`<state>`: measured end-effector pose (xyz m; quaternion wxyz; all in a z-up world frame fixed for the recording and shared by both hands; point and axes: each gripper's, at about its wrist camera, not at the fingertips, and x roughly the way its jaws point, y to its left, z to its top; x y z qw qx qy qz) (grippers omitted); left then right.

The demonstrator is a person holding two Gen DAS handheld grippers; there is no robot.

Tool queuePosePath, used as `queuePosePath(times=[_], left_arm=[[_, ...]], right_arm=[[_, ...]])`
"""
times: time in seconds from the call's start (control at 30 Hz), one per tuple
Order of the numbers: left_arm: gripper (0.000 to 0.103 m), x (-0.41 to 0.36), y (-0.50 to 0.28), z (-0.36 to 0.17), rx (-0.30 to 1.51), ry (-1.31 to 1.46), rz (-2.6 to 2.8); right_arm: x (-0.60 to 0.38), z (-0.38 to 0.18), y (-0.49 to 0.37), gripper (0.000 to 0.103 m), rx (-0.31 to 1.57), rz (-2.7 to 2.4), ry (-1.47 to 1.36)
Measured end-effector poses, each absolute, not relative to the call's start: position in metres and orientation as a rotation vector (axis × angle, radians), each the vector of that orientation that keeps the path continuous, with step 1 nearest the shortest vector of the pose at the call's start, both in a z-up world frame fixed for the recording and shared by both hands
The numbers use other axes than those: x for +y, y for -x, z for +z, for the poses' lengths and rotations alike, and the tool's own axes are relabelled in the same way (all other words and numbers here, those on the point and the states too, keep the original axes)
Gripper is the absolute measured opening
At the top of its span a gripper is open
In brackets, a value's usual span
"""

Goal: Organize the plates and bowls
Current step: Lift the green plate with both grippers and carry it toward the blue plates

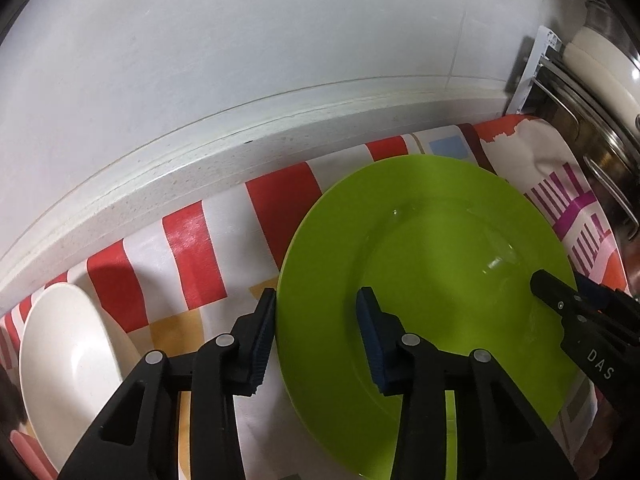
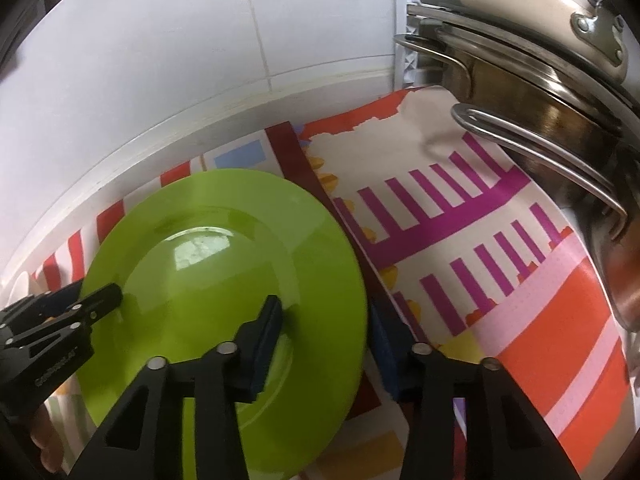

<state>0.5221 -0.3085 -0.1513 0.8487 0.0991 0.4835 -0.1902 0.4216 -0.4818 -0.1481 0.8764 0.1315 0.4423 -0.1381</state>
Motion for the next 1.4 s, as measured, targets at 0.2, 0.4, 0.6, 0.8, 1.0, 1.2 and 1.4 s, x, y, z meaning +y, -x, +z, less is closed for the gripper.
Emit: queuePosePath(times=[0.2, 0.4, 0.6, 0.8, 1.0, 1.2, 1.4], left_arm=[[0.038, -0.3, -0.518, -0.147, 1.02, -0.198, -0.395], [0.038, -0.293, -0.505, -0.134, 0.989, -0.196, -0.394], [0.038, -0.279, -0.485, -0.115, 0.972, -0.18, -0.399], [0.038, -0.261, -0.46, -0.09, 0.942, -0.157, -0.403], [0.038, -0.241, -0.434, -0.064, 0.918, -0.131, -0.402], [0.038, -0.219, -0.408, -0.045, 0.892, -0.113, -0.377], [0.037, -0.193, -0.384, -0.034, 0.883, -0.098, -0.343]], right_arm=[[-0.482, -0.148, -0.424, 0.042, 0.926, -0.297, -0.268], [-0.481, -0.142, -0.418, 0.041, 0.916, -0.3, -0.271], [-0.475, -0.127, -0.403, 0.041, 0.89, -0.301, -0.265], [-0.462, -0.104, -0.384, 0.041, 0.859, -0.298, -0.241], [-0.447, -0.077, -0.362, 0.041, 0.814, -0.294, -0.205], [-0.428, -0.053, -0.338, 0.041, 0.778, -0.279, -0.182], [-0.405, -0.038, -0.315, 0.041, 0.759, -0.249, -0.169]])
